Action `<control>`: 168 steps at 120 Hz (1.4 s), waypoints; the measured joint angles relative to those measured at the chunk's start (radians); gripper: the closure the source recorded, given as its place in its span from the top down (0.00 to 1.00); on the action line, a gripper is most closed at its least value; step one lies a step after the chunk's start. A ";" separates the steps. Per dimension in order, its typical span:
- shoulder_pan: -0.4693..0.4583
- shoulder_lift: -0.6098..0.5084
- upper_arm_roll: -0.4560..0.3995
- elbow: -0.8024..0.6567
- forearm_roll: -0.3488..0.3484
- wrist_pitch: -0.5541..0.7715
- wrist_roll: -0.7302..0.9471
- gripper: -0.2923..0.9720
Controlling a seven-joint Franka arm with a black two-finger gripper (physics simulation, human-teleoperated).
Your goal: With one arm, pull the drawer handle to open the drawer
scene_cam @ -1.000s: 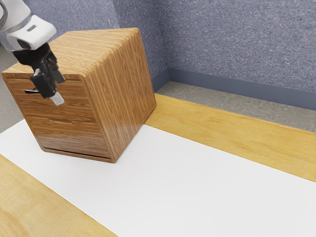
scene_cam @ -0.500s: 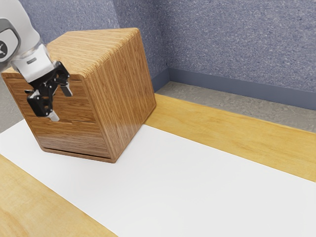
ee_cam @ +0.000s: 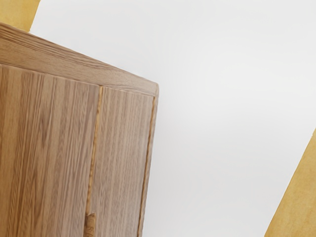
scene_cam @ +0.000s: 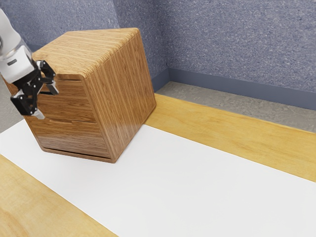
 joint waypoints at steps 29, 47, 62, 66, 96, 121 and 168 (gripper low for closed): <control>-0.001 -0.096 0.035 -0.087 0.008 0.028 0.035 0.77; 0.011 -0.056 0.044 -0.060 0.004 0.042 0.044 0.77; 0.020 -0.036 0.046 -0.025 0.002 0.047 0.038 0.77; 0.023 -0.027 0.046 -0.013 0.001 0.047 0.035 0.77; 0.061 0.024 0.049 0.029 -0.001 0.049 0.020 0.77; 0.080 0.047 0.049 0.055 -0.010 0.052 0.012 0.77; 0.110 0.070 0.049 0.073 -0.038 0.091 0.037 0.60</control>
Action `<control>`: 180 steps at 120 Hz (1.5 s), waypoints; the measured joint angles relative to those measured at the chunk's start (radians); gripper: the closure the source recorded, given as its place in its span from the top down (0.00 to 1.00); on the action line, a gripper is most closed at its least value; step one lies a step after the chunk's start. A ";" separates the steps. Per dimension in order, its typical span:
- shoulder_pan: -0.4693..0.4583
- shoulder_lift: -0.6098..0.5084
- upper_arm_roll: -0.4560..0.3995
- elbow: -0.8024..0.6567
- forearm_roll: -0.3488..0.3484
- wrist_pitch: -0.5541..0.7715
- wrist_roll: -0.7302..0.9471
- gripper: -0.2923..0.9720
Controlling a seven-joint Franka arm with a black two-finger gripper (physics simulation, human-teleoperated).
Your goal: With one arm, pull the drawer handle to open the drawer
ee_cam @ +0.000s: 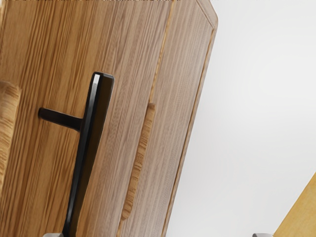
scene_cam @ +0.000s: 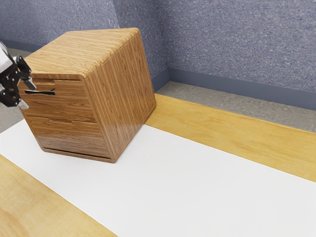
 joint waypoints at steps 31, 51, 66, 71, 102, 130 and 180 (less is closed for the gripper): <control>0.017 0.047 -0.001 0.040 -0.032 0.011 0.020 0.59; 0.014 0.049 -0.002 0.039 -0.037 0.013 0.029 0.59; 0.013 0.049 -0.002 0.032 -0.037 0.014 0.035 0.58; 0.012 0.049 -0.002 0.029 -0.037 0.015 0.036 0.58; 0.012 0.046 -0.002 0.015 -0.038 0.015 0.043 0.58; 0.009 0.023 -0.003 -0.016 -0.038 0.010 0.044 0.57; 0.004 -0.055 -0.005 -0.101 -0.032 0.005 0.038 0.54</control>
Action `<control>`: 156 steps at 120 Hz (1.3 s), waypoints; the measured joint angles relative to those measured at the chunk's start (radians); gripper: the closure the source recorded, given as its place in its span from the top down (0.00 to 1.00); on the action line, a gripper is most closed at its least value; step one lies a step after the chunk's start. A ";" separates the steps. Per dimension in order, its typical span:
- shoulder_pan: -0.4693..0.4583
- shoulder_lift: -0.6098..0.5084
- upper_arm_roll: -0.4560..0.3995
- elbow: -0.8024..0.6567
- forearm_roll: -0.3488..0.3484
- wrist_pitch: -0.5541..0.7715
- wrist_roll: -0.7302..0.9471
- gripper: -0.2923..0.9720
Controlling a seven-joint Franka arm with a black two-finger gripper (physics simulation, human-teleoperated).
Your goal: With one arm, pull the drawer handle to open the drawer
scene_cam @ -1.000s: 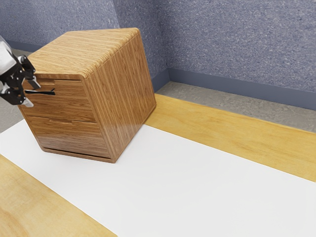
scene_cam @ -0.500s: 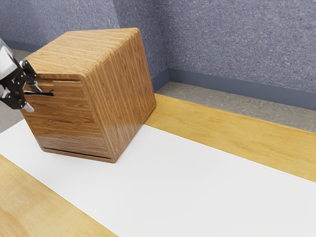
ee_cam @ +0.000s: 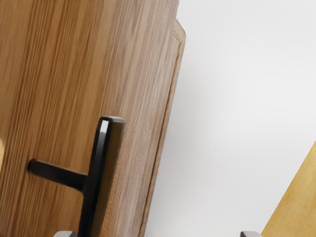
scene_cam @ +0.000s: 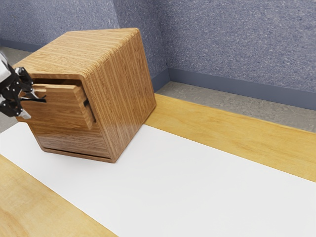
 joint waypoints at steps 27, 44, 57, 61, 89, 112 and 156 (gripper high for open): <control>0.000 -0.050 -0.001 -0.053 0.006 0.003 -0.007 0.55; -0.001 -0.073 -0.003 -0.079 0.022 0.003 -0.016 0.55; -0.001 -0.100 -0.003 -0.104 0.029 0.004 -0.023 0.54; -0.002 -0.109 -0.003 -0.114 0.031 0.004 -0.025 0.54; -0.005 -0.155 -0.004 -0.164 0.061 0.008 -0.044 0.54; -0.004 -0.195 -0.004 -0.201 0.076 0.015 -0.061 0.48; -0.003 -0.270 -0.008 -0.260 0.083 0.013 -0.083 0.48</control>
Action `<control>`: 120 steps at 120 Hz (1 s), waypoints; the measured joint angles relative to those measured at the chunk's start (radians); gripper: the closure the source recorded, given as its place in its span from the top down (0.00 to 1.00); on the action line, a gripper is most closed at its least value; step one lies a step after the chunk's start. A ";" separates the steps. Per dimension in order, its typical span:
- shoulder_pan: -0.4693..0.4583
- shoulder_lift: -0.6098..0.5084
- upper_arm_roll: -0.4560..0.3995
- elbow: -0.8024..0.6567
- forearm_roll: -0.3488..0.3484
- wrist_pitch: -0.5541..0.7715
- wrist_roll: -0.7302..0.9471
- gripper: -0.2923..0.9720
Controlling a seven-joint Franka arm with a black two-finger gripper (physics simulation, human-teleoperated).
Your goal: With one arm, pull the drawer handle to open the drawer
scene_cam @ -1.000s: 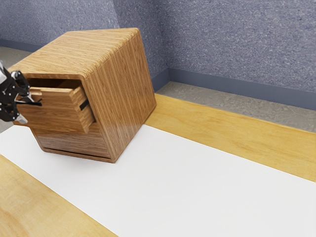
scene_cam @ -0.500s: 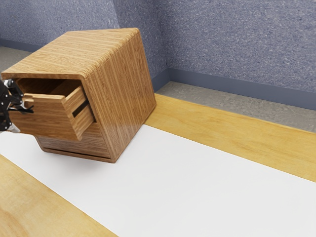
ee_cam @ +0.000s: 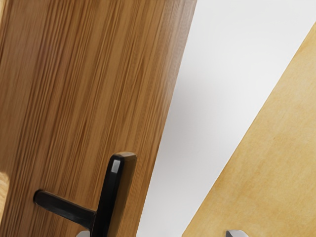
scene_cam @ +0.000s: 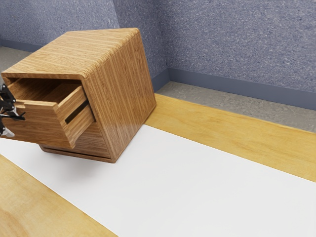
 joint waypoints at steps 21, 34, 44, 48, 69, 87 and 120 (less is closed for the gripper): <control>0.006 -0.049 -0.005 -0.035 0.001 -0.001 -0.007 0.48; 0.009 -0.075 -0.007 -0.054 0.001 -0.002 -0.011 0.48; 0.015 -0.097 -0.014 -0.072 0.001 -0.003 -0.014 0.48; 0.017 -0.105 -0.016 -0.078 0.000 -0.003 -0.015 0.47; 0.034 -0.140 -0.036 -0.092 -0.001 -0.006 -0.020 0.27; 0.032 -0.160 -0.055 -0.099 -0.001 -0.018 -0.024 0.32; 0.034 -0.195 -0.073 -0.117 -0.003 -0.057 -0.031 0.46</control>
